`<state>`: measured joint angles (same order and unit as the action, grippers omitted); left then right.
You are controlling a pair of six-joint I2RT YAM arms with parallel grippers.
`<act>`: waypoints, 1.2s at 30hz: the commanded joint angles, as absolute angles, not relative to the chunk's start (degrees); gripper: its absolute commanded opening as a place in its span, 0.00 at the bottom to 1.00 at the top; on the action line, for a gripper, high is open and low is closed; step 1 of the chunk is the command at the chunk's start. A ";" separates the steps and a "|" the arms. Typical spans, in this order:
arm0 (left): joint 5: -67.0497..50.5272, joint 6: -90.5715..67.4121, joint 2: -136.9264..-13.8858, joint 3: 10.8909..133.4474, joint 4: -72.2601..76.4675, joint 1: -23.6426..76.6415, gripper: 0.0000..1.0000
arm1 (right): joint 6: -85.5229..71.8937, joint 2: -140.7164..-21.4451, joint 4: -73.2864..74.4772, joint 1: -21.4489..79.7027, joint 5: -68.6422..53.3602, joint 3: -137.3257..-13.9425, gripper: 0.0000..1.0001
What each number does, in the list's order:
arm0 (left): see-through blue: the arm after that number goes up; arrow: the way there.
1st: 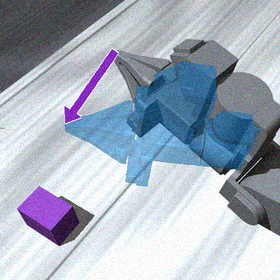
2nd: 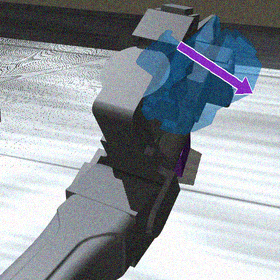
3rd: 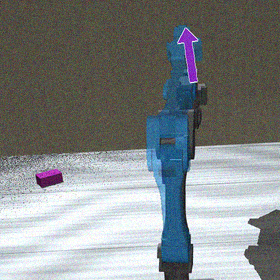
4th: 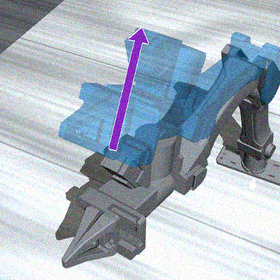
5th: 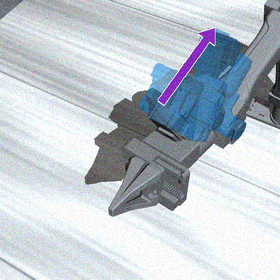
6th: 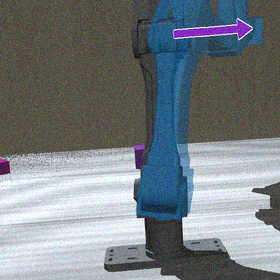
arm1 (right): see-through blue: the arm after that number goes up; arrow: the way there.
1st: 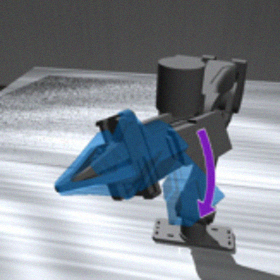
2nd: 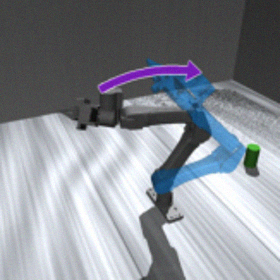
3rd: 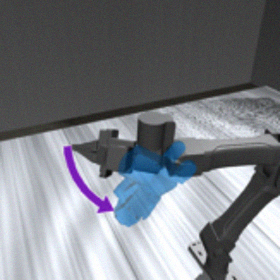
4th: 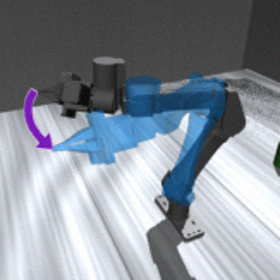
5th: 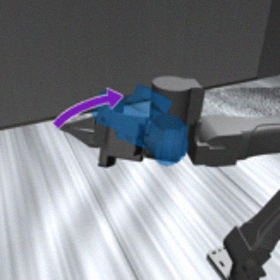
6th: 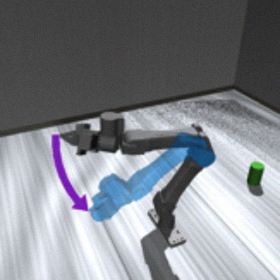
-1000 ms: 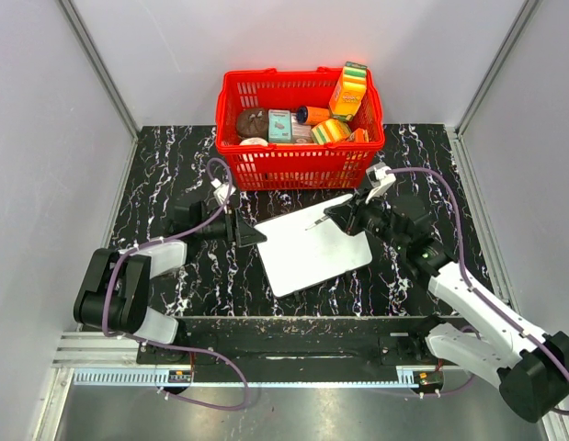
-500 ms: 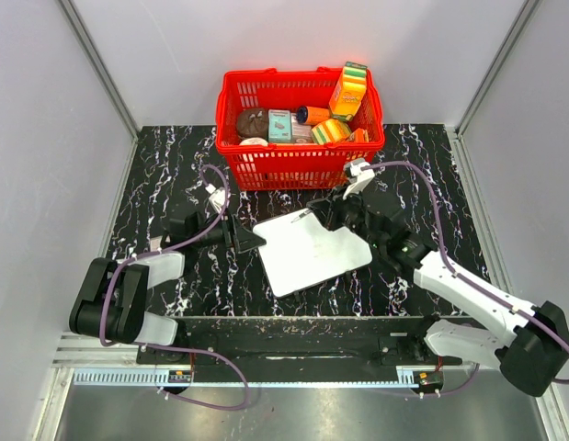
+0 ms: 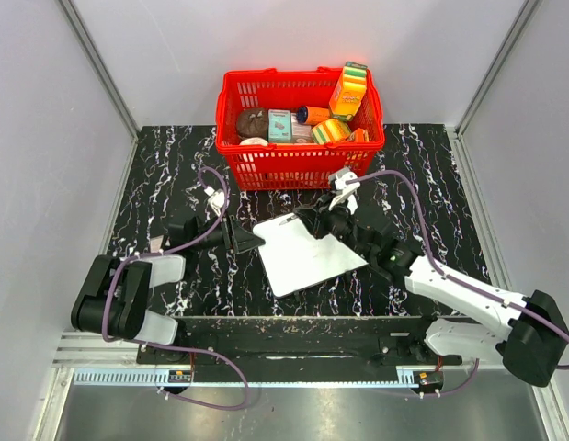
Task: Write a sentence on the whiteboard
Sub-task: Hold the whiteboard on the whiteboard stand, then write on the whiteboard with the whiteboard.
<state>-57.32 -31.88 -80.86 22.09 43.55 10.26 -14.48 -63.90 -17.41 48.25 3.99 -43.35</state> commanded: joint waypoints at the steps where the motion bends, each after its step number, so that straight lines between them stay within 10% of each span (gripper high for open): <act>1: -60.82 -33.57 -83.32 22.67 51.24 9.93 0.39 | -12.04 -65.04 -22.85 50.01 6.50 -42.98 0.00; 10: -61.70 -34.45 -84.73 23.12 51.95 9.93 0.01 | -11.60 -66.36 -25.31 51.42 9.14 -41.93 0.00; 36: -62.40 -33.75 -85.25 23.55 51.59 9.93 0.00 | -10.02 -68.99 -31.73 55.37 21.36 -39.73 0.00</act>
<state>-61.23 -37.54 -84.51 22.17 48.53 10.11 -9.98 -68.47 -28.45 54.70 18.98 -38.33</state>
